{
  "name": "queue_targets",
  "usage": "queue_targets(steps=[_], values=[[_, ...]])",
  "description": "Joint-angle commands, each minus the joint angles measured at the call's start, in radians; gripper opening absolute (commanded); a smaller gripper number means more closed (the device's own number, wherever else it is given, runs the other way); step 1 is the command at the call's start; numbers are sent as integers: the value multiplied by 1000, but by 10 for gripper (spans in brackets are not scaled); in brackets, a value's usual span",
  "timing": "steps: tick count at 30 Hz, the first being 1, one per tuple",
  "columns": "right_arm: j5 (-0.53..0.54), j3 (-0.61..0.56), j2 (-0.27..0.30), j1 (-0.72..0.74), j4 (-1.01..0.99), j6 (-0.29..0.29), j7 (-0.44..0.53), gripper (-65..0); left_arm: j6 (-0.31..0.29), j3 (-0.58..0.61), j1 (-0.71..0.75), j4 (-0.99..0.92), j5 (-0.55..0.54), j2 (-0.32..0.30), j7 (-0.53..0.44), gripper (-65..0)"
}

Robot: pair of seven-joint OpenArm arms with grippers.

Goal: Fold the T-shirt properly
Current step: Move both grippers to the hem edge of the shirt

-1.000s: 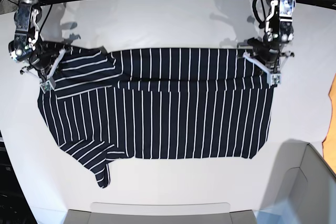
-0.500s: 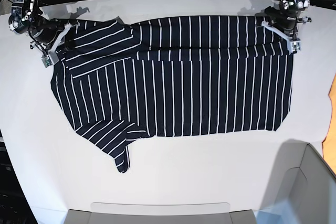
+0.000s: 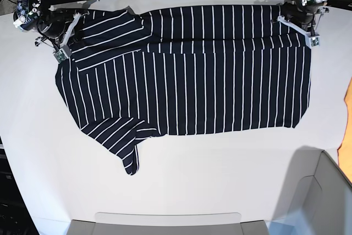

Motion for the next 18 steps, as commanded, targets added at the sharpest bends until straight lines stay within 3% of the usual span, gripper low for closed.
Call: queue_targets(steps=[1,11,15,18], values=[[-2,28,3,2,30,-5,-2,-650,5,-15,-12,27,6,-14,-13,-650],[-2,265,-127,62,228,-2,-4,-650,2,-152,-70,211,6,-14,-13,-650],[-10,229,-129,182,229,-4,-4,-650,0,-179,-113,245,3,-16,-13,-650],[-91,151,-129,315,139,-2,-2,-650,0,-172,-173,237,3,-17,-13,-650]])
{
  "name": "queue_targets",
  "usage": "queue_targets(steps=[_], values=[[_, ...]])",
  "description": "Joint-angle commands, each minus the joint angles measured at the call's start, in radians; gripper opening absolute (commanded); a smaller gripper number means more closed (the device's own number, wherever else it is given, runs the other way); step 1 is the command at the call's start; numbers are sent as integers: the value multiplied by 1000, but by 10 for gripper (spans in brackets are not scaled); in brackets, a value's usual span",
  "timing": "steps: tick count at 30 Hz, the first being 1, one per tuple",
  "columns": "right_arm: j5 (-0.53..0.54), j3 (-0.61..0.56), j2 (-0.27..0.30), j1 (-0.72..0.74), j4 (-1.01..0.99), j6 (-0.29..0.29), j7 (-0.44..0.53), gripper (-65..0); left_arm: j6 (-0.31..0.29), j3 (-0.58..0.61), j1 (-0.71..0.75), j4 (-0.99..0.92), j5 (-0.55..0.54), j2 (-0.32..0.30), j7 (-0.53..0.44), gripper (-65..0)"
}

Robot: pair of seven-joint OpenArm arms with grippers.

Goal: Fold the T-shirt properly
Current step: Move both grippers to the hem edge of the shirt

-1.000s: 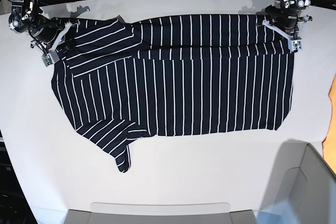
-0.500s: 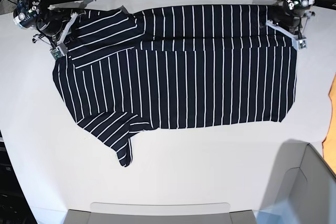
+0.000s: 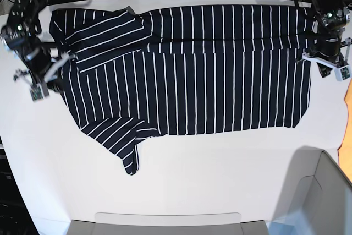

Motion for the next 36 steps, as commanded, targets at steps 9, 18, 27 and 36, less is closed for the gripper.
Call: queue_targets(steps=[9,18,27,36], values=[[-195,-218,11,404,-443,-4,96,-650,4,38,-43,13,4,-14,-29,-650],[-222,-374,55,614,-982,-33,260,-650,4,38,-45,8,7,81,-29,-650],[-327,-408,97,358,-738,-133,102,-650,4,38,-88,-33,7,135,-29,-650],[-325,-351,97,224,-420,-133,55,-650,4,40,-134,-77,3,135,-29,-650]])
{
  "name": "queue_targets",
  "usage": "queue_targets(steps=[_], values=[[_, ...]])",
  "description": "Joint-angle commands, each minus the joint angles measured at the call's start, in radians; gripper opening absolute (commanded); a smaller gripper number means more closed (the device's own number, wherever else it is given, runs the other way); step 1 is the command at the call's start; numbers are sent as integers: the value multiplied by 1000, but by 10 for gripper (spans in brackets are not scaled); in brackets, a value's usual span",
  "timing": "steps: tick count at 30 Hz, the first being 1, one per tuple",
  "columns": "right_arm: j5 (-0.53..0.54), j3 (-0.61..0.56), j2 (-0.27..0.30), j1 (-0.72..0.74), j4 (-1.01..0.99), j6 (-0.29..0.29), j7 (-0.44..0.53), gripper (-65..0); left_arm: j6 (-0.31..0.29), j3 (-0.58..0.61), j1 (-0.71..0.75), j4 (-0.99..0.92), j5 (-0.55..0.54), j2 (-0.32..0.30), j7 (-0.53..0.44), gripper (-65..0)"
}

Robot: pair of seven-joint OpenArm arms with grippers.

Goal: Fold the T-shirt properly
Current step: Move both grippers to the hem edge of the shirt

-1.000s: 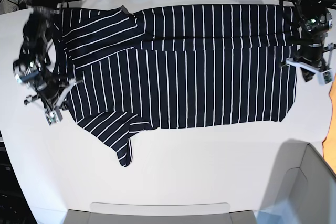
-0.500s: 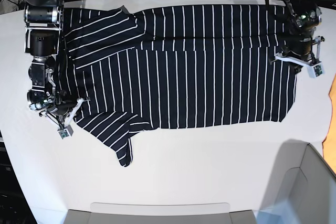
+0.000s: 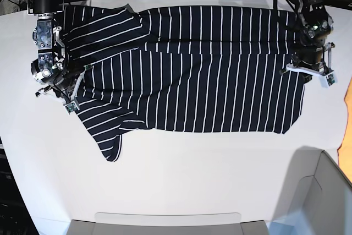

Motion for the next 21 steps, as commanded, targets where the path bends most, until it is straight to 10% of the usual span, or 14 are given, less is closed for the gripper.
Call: queue_targets(steps=[1,7,11,21], values=[[-3,29,5,44,37,-4,19,-650,-4,-4,-5,18,-1,-12,-12,-650],[102,77,8,227,13,-4,19,-650,-4,-4,-3,18,2,-12,-12,-650],[172,-15,31,388,-196,-3,22,-517,-4,-2,2,18,-1,-12,-12,-650],[246,-200,3,618,-711,-6,312,-448,-4,98,3,18,1,-12,-12,-650]])
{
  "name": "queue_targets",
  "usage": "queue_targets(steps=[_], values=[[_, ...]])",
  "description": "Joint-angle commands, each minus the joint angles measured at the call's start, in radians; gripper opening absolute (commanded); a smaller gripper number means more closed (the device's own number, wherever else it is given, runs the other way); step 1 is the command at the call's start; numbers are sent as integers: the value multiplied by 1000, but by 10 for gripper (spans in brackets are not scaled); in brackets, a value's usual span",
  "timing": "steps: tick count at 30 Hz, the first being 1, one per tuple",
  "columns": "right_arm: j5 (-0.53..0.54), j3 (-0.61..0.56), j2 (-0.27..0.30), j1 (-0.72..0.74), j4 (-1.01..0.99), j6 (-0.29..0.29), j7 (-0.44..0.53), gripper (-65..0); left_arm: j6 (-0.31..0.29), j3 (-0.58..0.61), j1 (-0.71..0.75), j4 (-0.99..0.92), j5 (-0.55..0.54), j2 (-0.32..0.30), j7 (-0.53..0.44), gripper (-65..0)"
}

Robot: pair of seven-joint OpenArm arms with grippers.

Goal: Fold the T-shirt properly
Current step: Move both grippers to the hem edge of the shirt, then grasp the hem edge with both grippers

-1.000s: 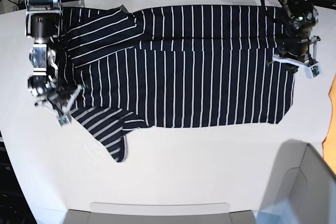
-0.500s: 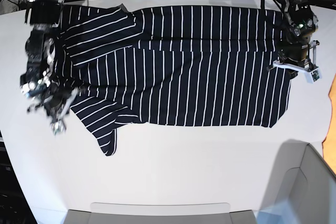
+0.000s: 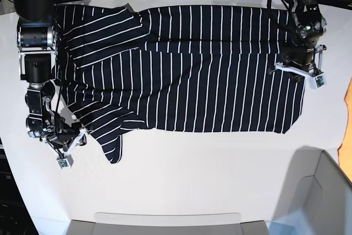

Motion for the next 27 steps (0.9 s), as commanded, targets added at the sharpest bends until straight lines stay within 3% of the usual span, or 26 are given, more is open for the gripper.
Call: queue_targets(steps=[1,7,18,20,23,24,27], values=[[11,4,1,33,9,3,30,-448,-4,10,-5,18,1,-12,-22,-650],[10,-2,-8,38,-92,3,116,-449,-4,55,-5,18,1,-12,-22,-650],[10,-3,-42,33,-191,9,119,-449,-4,59,-11,18,-1,-12,-22,-650],[10,-3,-54,33,-189,43,115,-449,-4,59,-13,18,-1,-16,-22,-650],[10,-3,-63,35,-189,170,112,-449,-4,51,-56,18,4,-19,-22,-650],[10,-3,-66,35,-189,198,110,-449,-4,50,-77,16,4,-21,-20,-642],[10,-3,-66,36,-189,210,110,-449,-4,59,-148,-31,-2,-84,38,-477]])
